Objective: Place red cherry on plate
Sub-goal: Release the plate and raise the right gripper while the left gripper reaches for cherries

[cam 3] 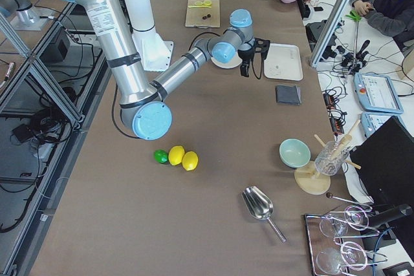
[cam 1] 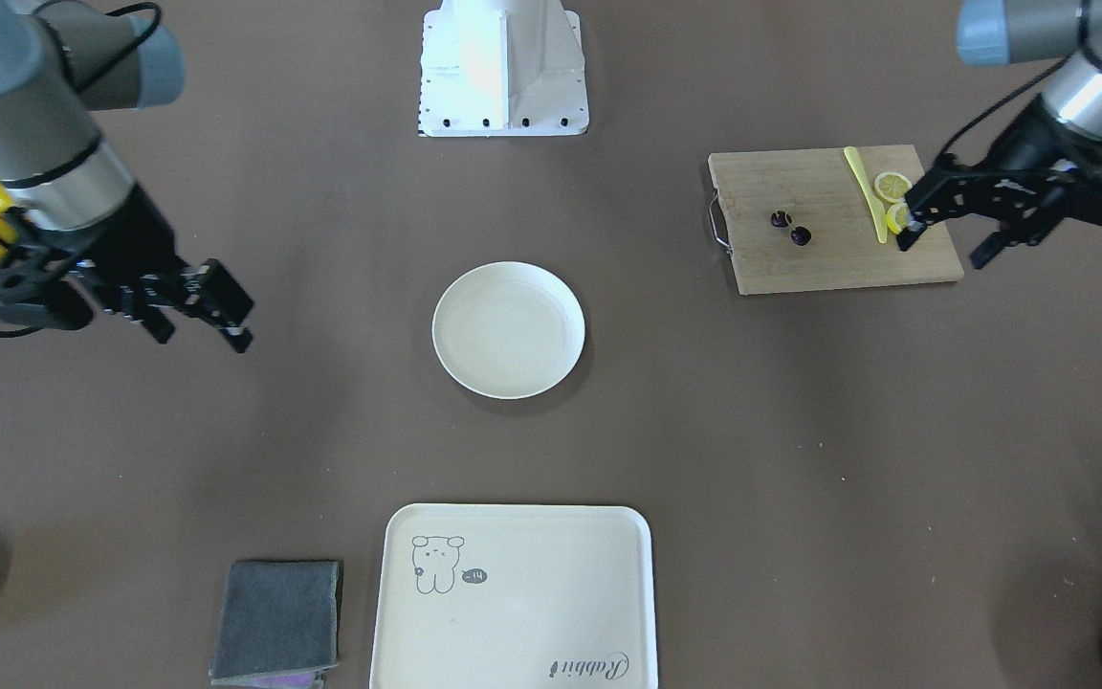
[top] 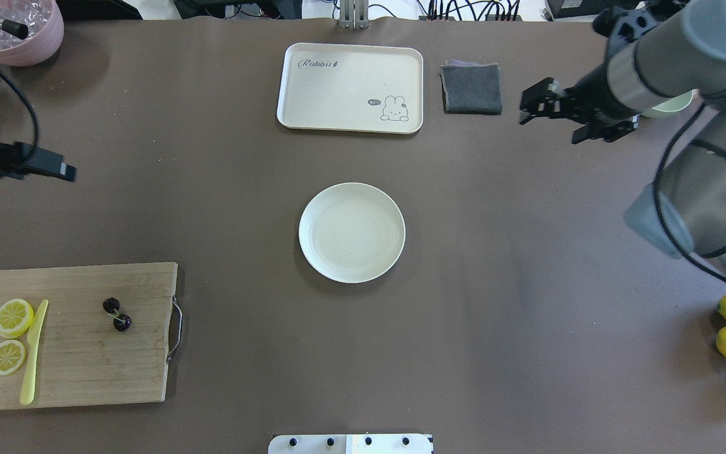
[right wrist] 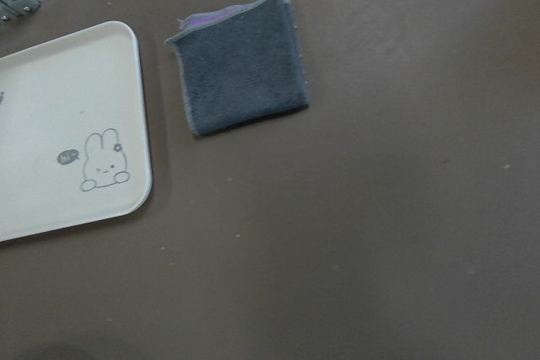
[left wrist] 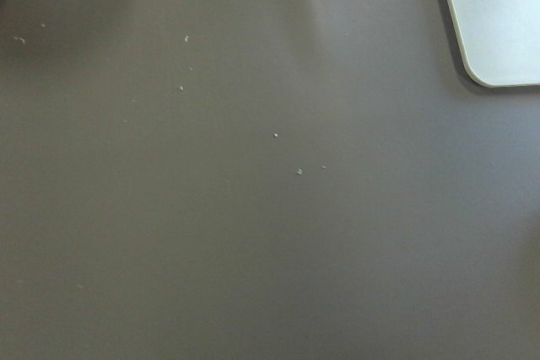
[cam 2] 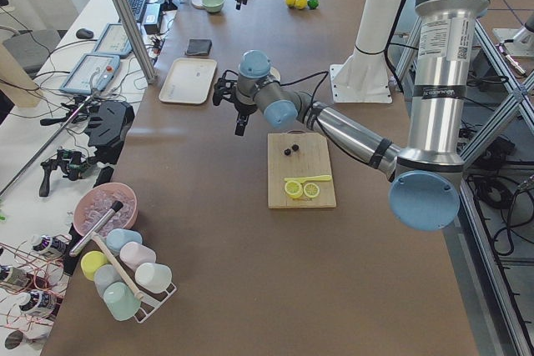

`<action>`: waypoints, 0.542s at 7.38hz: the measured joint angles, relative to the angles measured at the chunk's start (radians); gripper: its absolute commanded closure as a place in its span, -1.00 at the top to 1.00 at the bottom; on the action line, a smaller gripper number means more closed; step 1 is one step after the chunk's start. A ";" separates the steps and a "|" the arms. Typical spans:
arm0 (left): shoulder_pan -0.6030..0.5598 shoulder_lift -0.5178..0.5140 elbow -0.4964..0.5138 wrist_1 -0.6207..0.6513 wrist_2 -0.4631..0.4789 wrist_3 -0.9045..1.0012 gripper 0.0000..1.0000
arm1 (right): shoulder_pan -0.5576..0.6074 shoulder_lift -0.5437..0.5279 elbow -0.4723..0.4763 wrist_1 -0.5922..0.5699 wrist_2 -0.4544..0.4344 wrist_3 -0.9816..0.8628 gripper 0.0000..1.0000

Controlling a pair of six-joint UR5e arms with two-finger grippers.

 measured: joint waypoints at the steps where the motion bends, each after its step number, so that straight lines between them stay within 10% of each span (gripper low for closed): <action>1: 0.149 0.008 -0.024 -0.001 0.115 -0.105 0.97 | 0.071 -0.061 0.003 0.003 0.053 -0.118 1.00; 4: 0.420 0.086 -0.041 -0.053 0.321 -0.251 0.77 | 0.160 -0.160 0.001 0.007 0.097 -0.313 1.00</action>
